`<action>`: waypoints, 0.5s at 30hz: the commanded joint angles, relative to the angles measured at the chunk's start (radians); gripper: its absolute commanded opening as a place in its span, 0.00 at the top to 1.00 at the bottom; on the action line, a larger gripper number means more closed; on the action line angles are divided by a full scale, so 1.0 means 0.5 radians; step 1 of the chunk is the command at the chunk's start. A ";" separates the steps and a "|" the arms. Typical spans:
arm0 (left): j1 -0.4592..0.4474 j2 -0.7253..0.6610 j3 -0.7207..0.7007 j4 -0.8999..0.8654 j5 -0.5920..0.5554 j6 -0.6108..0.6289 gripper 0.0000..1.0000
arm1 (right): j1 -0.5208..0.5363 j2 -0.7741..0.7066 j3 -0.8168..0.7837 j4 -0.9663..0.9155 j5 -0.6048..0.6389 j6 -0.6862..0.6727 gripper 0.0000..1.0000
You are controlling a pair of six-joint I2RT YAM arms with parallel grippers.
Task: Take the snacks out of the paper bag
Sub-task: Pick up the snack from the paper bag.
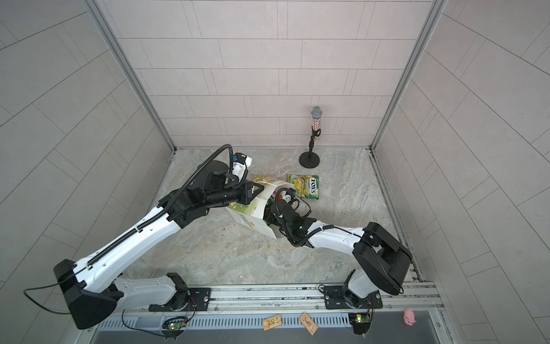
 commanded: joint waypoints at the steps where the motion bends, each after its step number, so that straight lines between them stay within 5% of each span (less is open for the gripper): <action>1: -0.010 -0.001 0.089 -0.024 -0.014 0.016 1.00 | 0.001 0.055 0.060 0.086 -0.021 0.102 0.49; 8: -0.012 -0.004 0.088 -0.028 -0.009 0.021 1.00 | -0.007 0.191 0.102 0.267 -0.056 0.094 0.51; 15: -0.012 -0.019 0.082 -0.048 -0.032 0.036 1.00 | -0.050 0.256 0.150 0.295 -0.130 -0.029 0.83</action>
